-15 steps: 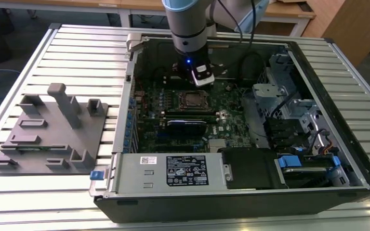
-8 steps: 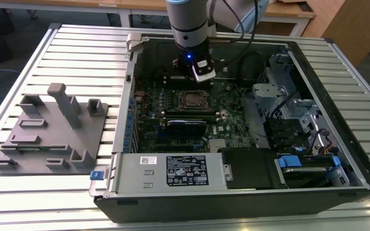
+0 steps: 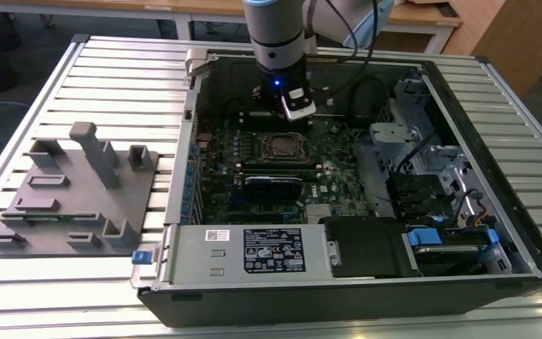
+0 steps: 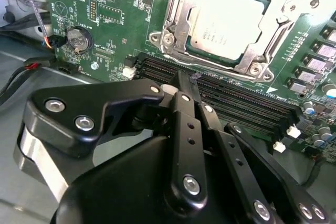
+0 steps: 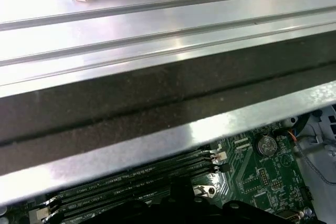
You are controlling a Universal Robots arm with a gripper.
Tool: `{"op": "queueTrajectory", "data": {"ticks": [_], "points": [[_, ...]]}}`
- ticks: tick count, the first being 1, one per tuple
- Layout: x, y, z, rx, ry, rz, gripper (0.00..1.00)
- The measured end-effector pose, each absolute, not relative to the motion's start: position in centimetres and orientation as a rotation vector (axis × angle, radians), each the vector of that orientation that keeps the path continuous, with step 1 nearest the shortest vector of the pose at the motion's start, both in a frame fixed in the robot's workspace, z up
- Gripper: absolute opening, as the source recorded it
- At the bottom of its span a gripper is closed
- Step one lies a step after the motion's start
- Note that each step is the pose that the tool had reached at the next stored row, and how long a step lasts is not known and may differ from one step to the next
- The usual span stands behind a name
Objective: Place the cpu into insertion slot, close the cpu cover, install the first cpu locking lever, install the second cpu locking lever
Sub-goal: 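Install the first cpu locking lever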
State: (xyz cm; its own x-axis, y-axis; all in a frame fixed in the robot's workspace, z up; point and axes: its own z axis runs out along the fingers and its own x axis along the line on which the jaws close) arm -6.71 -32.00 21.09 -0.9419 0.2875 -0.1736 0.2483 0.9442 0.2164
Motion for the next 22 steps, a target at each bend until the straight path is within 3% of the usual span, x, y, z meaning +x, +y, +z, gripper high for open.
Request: {"op": "queueTrajectory", "data": {"ticks": [12, 22], "points": [[-6.71, -31.99, 20.94, 0.404, 2.938, 0.190, 0.10], [-6.70, -31.99, 20.84, 0.419, 3.010, 0.178, 0.10]]}}
